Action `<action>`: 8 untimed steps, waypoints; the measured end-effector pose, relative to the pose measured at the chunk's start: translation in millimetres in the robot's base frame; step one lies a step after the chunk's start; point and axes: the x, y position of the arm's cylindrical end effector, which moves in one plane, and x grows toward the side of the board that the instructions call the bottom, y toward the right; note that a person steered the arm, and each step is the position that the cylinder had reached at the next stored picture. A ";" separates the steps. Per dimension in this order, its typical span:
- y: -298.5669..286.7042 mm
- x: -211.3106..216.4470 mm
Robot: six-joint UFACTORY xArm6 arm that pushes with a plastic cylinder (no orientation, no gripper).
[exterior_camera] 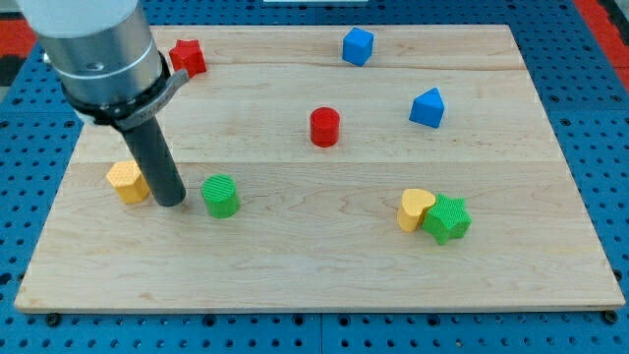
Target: Push the green circle into the yellow heart
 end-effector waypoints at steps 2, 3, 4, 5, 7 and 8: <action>112.0 3.5; 144.0 13.8; 77.4 4.2; 108.3 36.3; 206.1 54.2; 230.8 61.7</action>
